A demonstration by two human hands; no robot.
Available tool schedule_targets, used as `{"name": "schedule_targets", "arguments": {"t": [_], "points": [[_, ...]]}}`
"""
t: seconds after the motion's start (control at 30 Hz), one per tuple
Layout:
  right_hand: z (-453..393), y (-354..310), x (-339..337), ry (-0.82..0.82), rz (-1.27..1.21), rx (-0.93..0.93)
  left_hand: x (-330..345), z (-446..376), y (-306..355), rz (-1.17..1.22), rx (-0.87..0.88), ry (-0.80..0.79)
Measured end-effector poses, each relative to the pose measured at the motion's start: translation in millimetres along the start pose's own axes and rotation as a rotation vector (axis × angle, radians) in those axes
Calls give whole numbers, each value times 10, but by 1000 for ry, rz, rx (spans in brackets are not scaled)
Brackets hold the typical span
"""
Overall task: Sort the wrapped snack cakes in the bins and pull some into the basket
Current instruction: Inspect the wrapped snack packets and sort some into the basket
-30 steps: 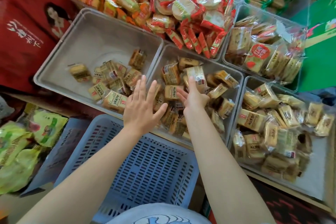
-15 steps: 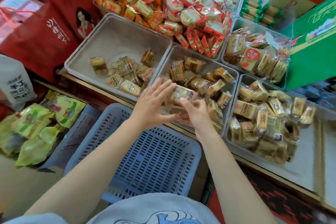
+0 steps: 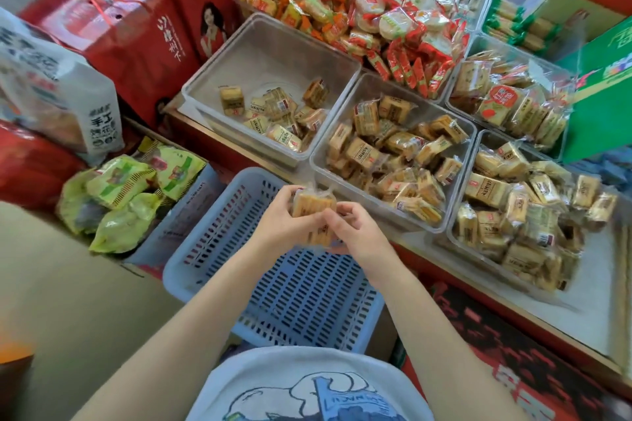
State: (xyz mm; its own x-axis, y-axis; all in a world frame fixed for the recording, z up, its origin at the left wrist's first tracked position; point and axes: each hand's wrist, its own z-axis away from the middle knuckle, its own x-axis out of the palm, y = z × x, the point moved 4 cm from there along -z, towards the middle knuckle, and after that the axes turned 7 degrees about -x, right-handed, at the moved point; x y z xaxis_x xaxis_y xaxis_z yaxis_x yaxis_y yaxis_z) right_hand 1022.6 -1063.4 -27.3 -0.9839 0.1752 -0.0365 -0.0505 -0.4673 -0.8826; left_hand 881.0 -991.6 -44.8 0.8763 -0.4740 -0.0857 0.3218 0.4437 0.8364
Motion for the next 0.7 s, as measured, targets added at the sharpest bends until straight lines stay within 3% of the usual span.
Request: {"name": "schedule_targets", "arguments": {"t": [0.23,0.47,0.7], "points": [[133,-18,142,-101,-24,20,-194,270,-88,340,-160,-168],[239,-19,150,-150,-366,114,-190,343,-134,446,-277,-210],[266,-86,157,-110,-273,45,-141,298,-162,532,-371,-232]]}}
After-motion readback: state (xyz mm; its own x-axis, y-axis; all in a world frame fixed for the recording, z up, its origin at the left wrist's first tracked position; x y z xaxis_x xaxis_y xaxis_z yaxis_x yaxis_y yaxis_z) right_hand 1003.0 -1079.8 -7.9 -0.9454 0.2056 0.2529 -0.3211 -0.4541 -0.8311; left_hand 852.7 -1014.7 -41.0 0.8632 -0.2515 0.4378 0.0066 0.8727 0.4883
